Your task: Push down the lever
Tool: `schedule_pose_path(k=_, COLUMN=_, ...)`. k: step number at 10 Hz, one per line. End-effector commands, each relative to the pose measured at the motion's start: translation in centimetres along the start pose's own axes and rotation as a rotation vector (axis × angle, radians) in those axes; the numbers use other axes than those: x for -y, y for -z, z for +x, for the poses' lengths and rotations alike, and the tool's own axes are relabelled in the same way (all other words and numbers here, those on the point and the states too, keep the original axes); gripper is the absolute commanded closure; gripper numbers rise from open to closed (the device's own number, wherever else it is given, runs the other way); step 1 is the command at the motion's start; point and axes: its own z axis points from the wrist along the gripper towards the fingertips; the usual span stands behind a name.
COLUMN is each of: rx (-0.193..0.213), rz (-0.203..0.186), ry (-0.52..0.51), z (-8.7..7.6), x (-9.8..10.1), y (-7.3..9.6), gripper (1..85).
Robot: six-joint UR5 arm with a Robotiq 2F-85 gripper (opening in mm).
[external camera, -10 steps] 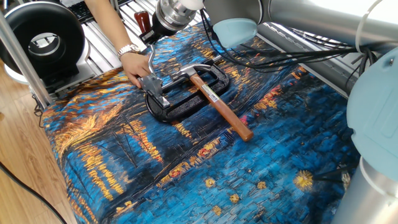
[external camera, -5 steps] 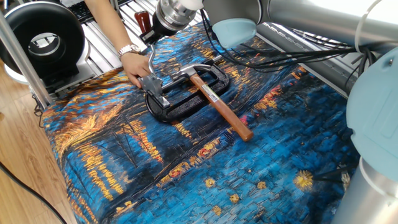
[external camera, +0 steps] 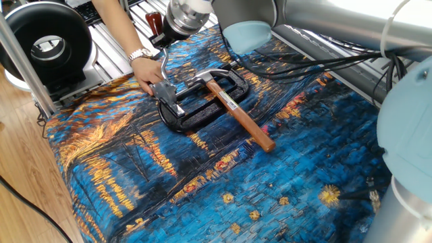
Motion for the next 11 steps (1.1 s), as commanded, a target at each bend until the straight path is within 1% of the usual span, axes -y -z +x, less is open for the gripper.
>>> schedule_pose_path(k=1, rx=-0.023, rz=0.026, ry=-0.05, z=0.1, x=-1.0, y=0.8, gripper=84.0)
schedule_pose_path(k=2, rx=-0.02, rz=0.022, ry=-0.038, z=0.1, x=-0.8, y=0.8, gripper=84.0)
schedule_pose_path(k=3, rx=-0.004, rz=-0.005, ry=-0.016, z=0.0, x=-0.3, y=0.6, gripper=84.0)
schedule_pose_path(k=4, rx=-0.001, rz=-0.006, ry=0.0, z=0.3, x=0.5, y=0.5, gripper=84.0)
schedule_pose_path(k=5, rx=-0.017, rz=0.007, ry=-0.003, z=0.7, x=0.9, y=0.6, gripper=84.0)
schedule_pose_path(k=6, rx=-0.057, rz=0.027, ry=-0.04, z=1.8, x=0.7, y=0.8, gripper=84.0)
schedule_pose_path(k=7, rx=-0.157, rz=0.062, ry=-0.12, z=4.4, x=-0.2, y=1.6, gripper=84.0)
schedule_pose_path(k=8, rx=-0.235, rz=0.102, ry=-0.14, z=6.2, x=-1.0, y=2.5, gripper=84.0)
schedule_pose_path(k=9, rx=-0.273, rz=0.113, ry=-0.164, z=7.2, x=-1.9, y=3.1, gripper=84.0)
schedule_pose_path(k=10, rx=-0.301, rz=0.079, ry=-0.141, z=7.7, x=-1.6, y=3.5, gripper=84.0)
schedule_pose_path(k=11, rx=-0.31, rz=0.049, ry=-0.163, z=8.5, x=-1.4, y=4.0, gripper=84.0)
